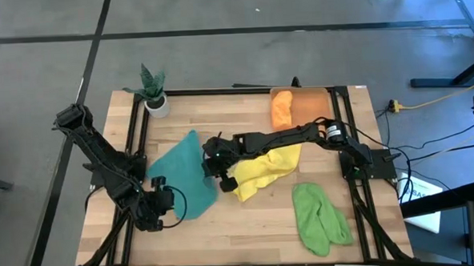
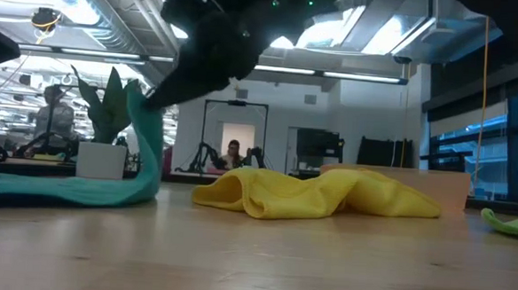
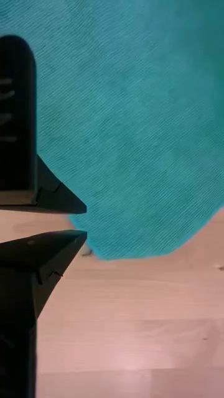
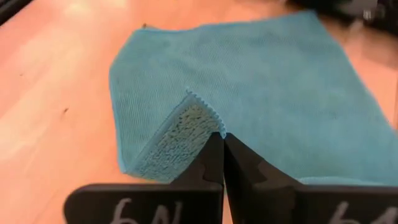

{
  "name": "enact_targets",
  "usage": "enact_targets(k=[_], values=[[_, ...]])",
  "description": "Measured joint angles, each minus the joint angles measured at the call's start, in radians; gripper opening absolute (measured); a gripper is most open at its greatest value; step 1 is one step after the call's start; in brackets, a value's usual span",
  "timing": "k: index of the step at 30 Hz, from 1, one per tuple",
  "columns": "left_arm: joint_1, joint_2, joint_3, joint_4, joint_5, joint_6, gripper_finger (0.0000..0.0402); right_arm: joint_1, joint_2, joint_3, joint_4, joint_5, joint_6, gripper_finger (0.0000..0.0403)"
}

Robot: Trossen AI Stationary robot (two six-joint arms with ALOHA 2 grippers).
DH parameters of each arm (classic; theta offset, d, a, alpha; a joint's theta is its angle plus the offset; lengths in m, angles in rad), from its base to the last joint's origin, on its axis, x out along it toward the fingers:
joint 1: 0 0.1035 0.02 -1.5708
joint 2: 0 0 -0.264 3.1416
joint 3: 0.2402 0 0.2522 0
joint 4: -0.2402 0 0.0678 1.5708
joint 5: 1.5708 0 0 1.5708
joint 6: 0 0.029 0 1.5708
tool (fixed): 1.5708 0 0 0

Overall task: Roll microfiber towels into tight, uniform cylinder then place into a basket
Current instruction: Roll the blue microfiber towel

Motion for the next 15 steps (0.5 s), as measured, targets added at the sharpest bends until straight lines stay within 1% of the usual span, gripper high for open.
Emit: enact_targets(k=[6, 9, 11, 13, 15], values=[[0.000, 0.000, 0.000, 0.000, -0.002, 0.000, 0.0047, 0.011, 0.000, 0.000, 0.064, -0.004, -0.025, 0.0001], [0.000, 0.000, 0.000, 0.000, -0.003, 0.000, 0.0047, 0.010, 0.000, 0.000, 0.077, -0.031, -0.027, 0.0001], [0.001, 0.000, 0.000, 0.000, -0.026, -0.001, 0.0047, 0.010, 0.000, 0.000, 0.085, -0.033, -0.027, 0.0000], [0.001, 0.000, 0.000, 0.002, -0.077, -0.023, 0.0047, 0.010, 0.000, 0.000, 0.083, -0.034, -0.027, 0.0000], [0.002, 0.000, 0.000, -0.002, -0.096, -0.054, 0.0047, 0.010, 0.001, 0.000, 0.073, -0.034, -0.027, 0.0000]])
